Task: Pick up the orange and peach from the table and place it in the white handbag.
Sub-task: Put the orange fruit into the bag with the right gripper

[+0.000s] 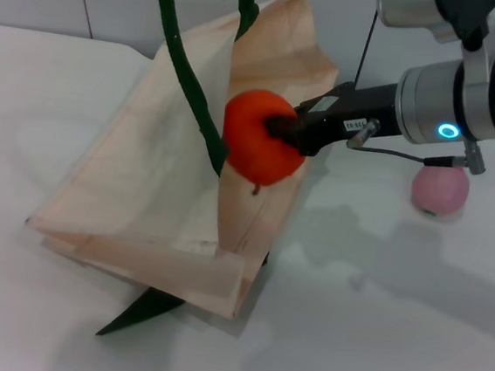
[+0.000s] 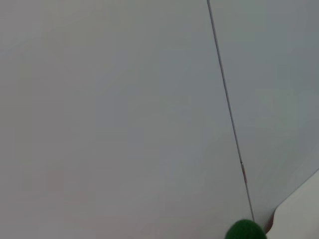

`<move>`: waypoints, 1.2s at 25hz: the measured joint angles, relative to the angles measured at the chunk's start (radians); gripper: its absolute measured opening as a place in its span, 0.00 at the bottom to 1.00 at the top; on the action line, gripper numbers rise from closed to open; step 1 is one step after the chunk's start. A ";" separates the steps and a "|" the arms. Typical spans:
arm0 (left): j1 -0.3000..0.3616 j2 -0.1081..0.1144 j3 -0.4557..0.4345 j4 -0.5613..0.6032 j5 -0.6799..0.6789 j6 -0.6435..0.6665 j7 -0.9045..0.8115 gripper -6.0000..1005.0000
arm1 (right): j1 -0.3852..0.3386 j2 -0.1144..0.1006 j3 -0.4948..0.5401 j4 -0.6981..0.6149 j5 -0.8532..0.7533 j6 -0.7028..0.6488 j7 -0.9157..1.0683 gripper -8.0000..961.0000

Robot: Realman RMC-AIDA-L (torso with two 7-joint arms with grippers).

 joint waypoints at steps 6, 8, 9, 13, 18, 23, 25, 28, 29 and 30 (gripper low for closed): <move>-0.005 0.000 0.006 0.001 -0.002 0.003 -0.004 0.12 | 0.012 0.000 -0.016 0.005 0.018 -0.028 -0.007 0.09; -0.007 0.000 0.006 0.001 -0.003 0.004 -0.005 0.12 | 0.019 0.000 -0.027 0.006 0.035 -0.041 -0.010 0.10; -0.008 0.000 0.006 0.002 -0.004 0.004 -0.005 0.12 | 0.023 0.000 -0.031 0.007 0.040 -0.044 -0.012 0.10; -0.012 0.000 0.006 0.001 -0.007 0.004 -0.006 0.12 | 0.034 0.001 -0.047 0.011 0.041 -0.059 -0.014 0.11; -0.020 -0.001 0.006 0.002 -0.009 0.004 -0.007 0.12 | 0.049 0.001 -0.098 0.026 0.071 -0.113 -0.018 0.12; -0.029 -0.001 0.007 0.001 -0.010 0.000 -0.012 0.12 | 0.082 0.001 -0.124 0.073 0.078 -0.157 -0.028 0.13; -0.033 -0.001 0.008 0.001 -0.011 -0.001 -0.014 0.12 | 0.093 0.001 -0.127 0.101 0.079 -0.176 -0.032 0.13; -0.036 -0.002 0.015 0.001 -0.012 -0.002 -0.016 0.12 | 0.101 0.000 -0.128 0.133 0.079 -0.200 -0.043 0.14; -0.036 -0.002 0.019 0.002 -0.011 -0.001 -0.016 0.12 | 0.101 0.000 -0.128 0.133 0.079 -0.200 -0.043 0.14; -0.036 -0.002 0.022 0.002 -0.011 0.001 -0.017 0.12 | 0.102 -0.001 -0.128 0.137 0.077 -0.205 -0.045 0.14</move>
